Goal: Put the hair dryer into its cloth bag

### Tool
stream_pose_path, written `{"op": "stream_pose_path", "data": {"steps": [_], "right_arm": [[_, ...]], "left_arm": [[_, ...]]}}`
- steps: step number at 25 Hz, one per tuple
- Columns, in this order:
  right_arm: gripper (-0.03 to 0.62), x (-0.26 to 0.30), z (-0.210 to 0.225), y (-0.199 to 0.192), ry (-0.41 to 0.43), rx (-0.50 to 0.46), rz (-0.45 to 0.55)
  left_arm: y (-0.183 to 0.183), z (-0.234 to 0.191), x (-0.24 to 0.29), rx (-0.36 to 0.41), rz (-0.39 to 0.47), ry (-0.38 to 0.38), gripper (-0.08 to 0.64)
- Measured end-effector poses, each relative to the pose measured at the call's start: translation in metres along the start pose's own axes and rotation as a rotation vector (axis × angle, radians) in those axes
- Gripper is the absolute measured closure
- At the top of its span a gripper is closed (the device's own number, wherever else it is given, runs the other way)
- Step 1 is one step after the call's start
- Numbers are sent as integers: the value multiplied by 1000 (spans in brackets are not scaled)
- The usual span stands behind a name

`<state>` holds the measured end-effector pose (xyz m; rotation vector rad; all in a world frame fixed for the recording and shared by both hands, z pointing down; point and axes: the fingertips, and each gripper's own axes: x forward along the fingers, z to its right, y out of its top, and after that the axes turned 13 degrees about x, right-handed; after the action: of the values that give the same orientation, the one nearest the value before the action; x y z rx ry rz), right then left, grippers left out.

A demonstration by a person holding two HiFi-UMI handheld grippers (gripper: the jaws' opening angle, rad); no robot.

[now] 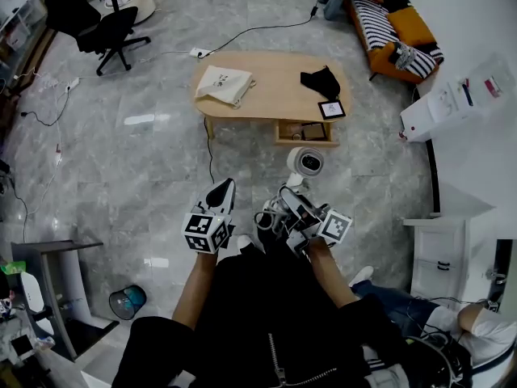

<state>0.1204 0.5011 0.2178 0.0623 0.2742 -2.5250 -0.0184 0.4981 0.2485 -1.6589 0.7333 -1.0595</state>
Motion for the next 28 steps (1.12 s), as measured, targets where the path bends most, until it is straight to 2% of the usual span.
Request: {"op": "stream_pose_path", "data": {"steps": [11,20,28], "right_arm": [[370,36,20,74,-5,-28,0],[368,61,39,149,-23,-78,35],[368,66,43,182,-15,-67,16]], "left_arm": [[25,-25,76,39,-28,-6,546],[58,-39,137,78,-13,9,546],[69,-39,171,88,-27,20,546]]}}
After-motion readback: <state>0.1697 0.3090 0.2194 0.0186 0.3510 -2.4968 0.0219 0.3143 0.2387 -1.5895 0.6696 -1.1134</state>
